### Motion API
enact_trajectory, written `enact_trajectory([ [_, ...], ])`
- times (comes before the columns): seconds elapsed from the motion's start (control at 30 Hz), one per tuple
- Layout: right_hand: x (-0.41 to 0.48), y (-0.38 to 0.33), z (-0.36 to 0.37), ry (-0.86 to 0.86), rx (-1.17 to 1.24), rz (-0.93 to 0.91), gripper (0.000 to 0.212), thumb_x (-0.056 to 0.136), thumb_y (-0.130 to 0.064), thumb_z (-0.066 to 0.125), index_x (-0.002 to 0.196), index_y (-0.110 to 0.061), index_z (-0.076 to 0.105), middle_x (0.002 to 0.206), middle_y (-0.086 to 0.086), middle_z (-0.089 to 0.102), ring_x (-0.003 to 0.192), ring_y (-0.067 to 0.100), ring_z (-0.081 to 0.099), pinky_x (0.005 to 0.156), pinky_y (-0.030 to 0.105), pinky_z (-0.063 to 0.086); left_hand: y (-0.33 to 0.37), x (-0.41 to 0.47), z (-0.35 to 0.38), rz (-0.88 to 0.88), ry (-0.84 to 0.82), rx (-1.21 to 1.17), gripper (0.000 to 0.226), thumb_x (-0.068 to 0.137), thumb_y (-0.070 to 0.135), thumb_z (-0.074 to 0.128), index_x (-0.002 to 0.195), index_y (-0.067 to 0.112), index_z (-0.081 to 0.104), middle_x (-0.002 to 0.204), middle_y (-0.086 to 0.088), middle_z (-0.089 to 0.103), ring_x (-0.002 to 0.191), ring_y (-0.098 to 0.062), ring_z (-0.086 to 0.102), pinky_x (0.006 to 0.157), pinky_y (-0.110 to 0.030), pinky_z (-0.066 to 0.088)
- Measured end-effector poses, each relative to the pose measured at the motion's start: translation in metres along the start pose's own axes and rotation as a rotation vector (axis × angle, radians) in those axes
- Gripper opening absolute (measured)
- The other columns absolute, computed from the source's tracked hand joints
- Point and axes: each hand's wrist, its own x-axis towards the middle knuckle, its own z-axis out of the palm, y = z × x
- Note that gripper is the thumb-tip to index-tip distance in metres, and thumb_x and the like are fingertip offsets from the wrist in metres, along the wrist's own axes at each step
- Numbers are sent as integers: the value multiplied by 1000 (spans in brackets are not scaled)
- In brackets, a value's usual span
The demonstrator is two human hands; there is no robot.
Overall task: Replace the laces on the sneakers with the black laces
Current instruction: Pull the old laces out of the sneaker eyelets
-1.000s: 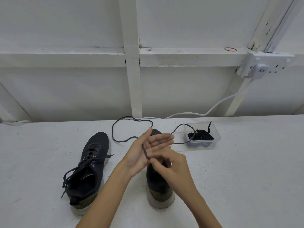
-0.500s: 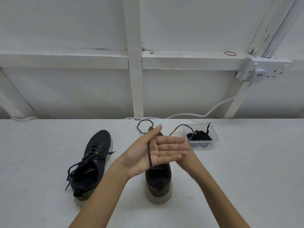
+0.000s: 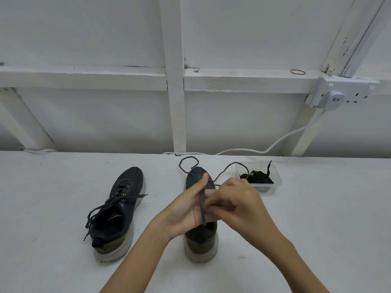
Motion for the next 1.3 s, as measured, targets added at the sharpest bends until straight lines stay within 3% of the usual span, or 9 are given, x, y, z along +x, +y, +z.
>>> enact_trajectory([
  [0.1,-12,6,1,-10,-96,-117,11,71,-25,79,75,-31,72,73,-18,62,81,-1,54,79,28,33,-4,1,1,17,-1,64,42,98,30,43,80,9,75,72,-5,69,66,-14,69,59,-21,52],
  [0.3,16,27,-34,29,332,130,16,88,-23,64,99,-28,75,95,-16,73,97,13,66,81,31,45,-10,8,6,56,-73,98,34,94,21,49,105,-2,71,113,-27,67,105,-35,68,86,-33,56],
  [0.4,35,53,-30,-283,270,62,36,90,-8,63,114,-34,70,116,-16,67,114,13,58,85,22,43,-11,9,12,41,-119,117,35,95,23,47,104,-1,72,114,-28,66,105,-35,68,87,-32,56],
  [0.5,42,67,-15,-477,275,23,26,90,-9,64,108,-26,74,127,-6,62,121,13,55,97,35,47,-12,6,14,30,-143,125,36,96,24,46,104,1,72,114,-28,67,105,-34,68,87,-32,56],
  [0.63,52,69,-17,-279,498,54,14,87,-3,66,93,-8,77,106,1,72,102,16,66,88,27,50,-14,4,9,38,-159,131,35,97,22,46,107,1,71,114,-26,67,104,-32,69,86,-30,56],
  [0.83,47,64,9,-144,553,190,14,88,-7,66,97,-9,76,88,4,76,84,13,70,80,22,52,-6,3,7,55,-248,129,34,98,22,45,110,1,70,113,-23,68,103,-30,69,86,-29,56],
  [1.0,9,44,28,-283,555,423,22,94,10,51,101,-1,68,109,5,61,94,9,59,78,7,44,10,6,3,162,-221,134,32,94,18,49,108,1,72,111,-24,69,101,-30,70,85,-30,57],
  [1.13,-7,34,28,-471,314,172,17,98,-24,58,98,-20,74,79,0,69,70,9,63,74,34,54,28,8,-7,277,-145,205,34,94,15,45,114,-2,67,118,-24,66,110,-31,66,92,-30,55],
  [1.3,-4,20,-6,-575,262,82,22,98,-29,57,92,-12,70,74,-2,68,69,10,62,71,36,52,31,18,-24,314,-63,326,33,98,2,38,123,-5,57,122,-23,65,117,-34,62,99,-33,51],
])
